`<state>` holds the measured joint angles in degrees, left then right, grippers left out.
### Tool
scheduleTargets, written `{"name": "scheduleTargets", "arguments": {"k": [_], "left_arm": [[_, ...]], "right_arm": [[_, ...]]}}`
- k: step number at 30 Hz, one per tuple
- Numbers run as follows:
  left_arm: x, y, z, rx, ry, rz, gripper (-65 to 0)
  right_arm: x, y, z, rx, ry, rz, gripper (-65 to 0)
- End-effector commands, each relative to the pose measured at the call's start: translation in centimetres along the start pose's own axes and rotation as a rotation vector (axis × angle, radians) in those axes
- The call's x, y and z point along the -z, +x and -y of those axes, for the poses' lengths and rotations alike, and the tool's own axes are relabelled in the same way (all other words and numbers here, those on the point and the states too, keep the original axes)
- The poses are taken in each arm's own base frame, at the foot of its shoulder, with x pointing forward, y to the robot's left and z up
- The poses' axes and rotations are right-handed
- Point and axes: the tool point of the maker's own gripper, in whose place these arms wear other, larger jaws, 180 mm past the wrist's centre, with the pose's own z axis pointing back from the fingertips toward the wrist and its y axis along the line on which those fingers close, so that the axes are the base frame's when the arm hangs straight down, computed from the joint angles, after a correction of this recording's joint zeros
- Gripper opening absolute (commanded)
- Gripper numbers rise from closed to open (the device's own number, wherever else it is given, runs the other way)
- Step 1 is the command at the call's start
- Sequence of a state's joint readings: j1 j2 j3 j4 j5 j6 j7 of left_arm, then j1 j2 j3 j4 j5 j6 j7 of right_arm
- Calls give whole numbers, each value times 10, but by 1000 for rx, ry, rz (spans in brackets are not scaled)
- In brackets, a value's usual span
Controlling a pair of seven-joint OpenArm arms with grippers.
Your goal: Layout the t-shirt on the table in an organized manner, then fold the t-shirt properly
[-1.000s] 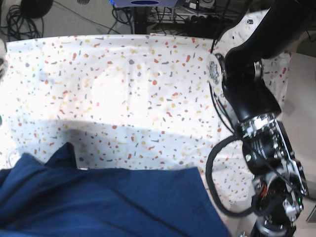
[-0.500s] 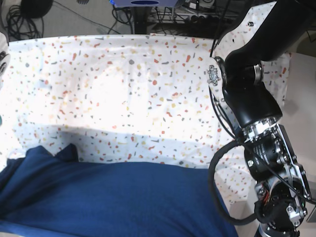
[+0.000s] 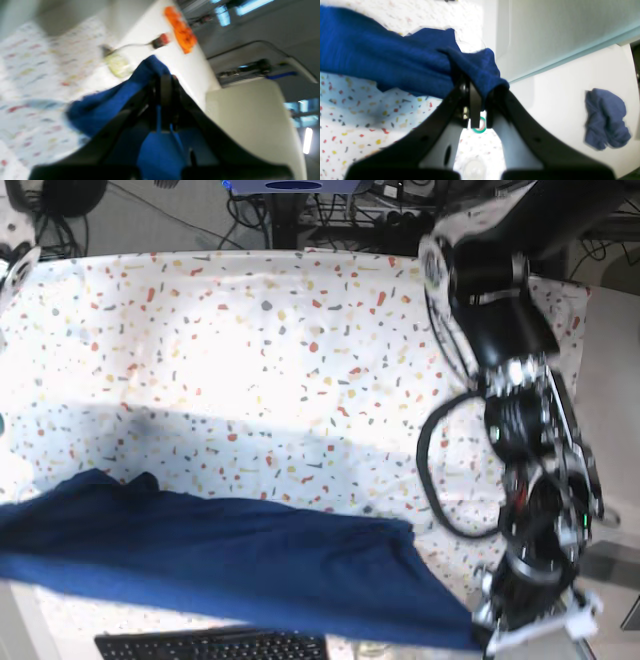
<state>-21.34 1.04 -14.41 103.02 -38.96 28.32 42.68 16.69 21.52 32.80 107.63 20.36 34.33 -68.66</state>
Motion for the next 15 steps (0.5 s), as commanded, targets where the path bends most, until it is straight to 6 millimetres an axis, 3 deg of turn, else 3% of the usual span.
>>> {"name": "scheduleTargets", "arguments": {"k": [1, 6, 11, 15], "left_arm": [[-10, 22, 10, 40, -39, 78, -650], [-39, -18, -60, 101, 98, -9, -650], [-76, -67, -127, 128, 248, -137, -650], [-106, -95, -166, 137, 344, -219, -650]], "right_arm": [[-4, -7, 5, -1, -17, -11, -648], [-4, -89, -22, 65, 39, -176, -648], [-11, -149, -56, 130, 102, -226, -648], [-9, -201, -83, 206, 170, -316, -648]]}}
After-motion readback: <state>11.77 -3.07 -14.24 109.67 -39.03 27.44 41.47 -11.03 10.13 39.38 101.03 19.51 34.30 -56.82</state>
